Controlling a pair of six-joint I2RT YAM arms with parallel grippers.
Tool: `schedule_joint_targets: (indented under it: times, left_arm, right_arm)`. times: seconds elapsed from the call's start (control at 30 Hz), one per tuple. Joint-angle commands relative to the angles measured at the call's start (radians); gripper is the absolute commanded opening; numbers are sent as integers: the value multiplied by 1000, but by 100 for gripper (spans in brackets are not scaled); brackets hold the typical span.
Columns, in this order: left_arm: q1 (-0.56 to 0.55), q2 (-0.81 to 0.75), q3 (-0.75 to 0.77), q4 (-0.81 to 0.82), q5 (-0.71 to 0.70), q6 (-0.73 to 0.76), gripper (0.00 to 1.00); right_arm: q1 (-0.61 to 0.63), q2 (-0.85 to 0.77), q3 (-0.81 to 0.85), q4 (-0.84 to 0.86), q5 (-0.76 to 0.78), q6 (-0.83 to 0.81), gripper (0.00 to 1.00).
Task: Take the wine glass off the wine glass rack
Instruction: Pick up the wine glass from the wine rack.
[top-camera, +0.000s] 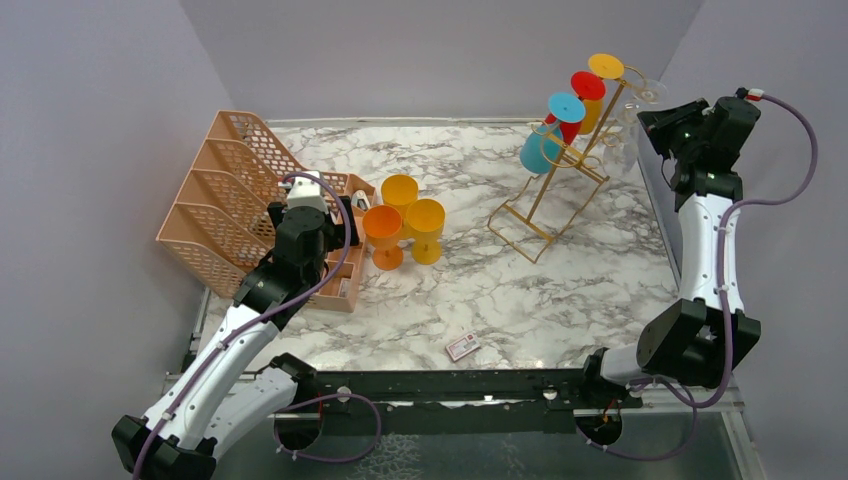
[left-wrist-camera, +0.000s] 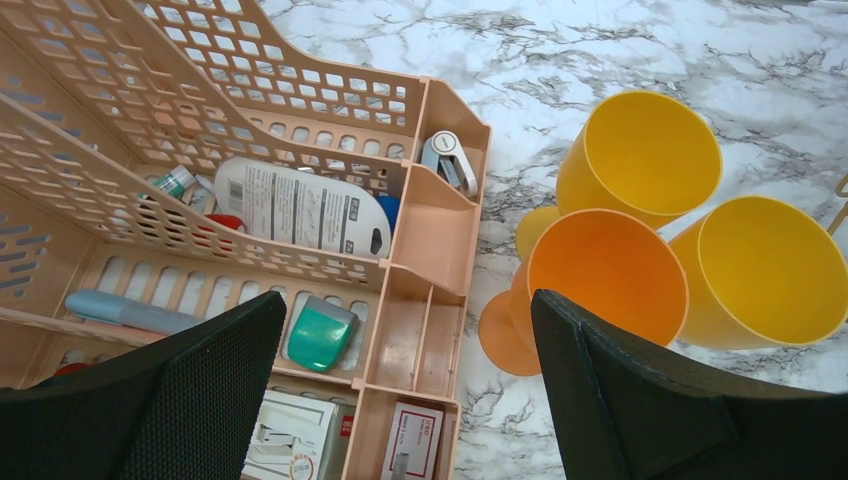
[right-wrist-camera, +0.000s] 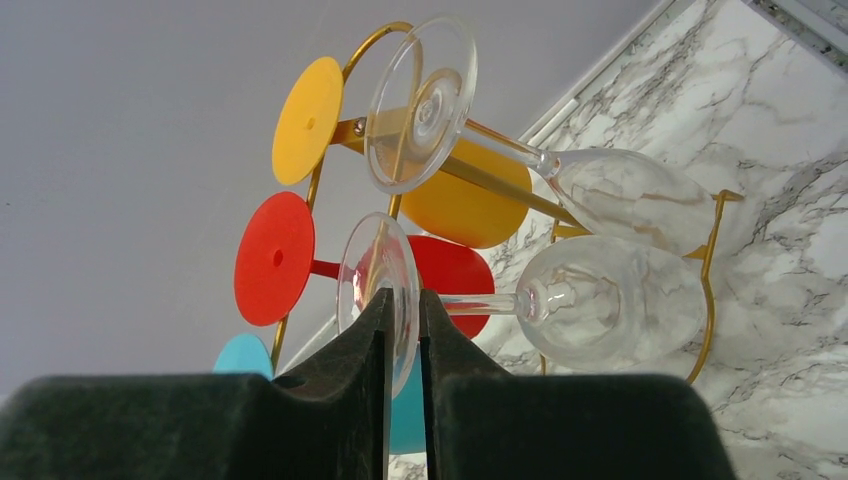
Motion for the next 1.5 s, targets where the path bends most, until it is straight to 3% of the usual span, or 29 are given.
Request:
schedule_joint_targets:
  times: [0.0, 0.37, 1.17, 1.47]
  left_arm:
    - [8, -3, -9, 23, 17, 2, 99]
    - [11, -4, -9, 24, 19, 1, 99]
    - [14, -12, -10, 26, 20, -1, 99]
    - [16, -26, -14, 30, 16, -3, 99]
  right_arm:
    - [-4, -25, 27, -29, 17, -43, 13]
    - [-4, -50, 37, -2, -6, 33, 1]
    - [-4, -148, -27, 58, 99, 58, 1]
    - [-4, -311, -139, 34, 99, -3, 1]
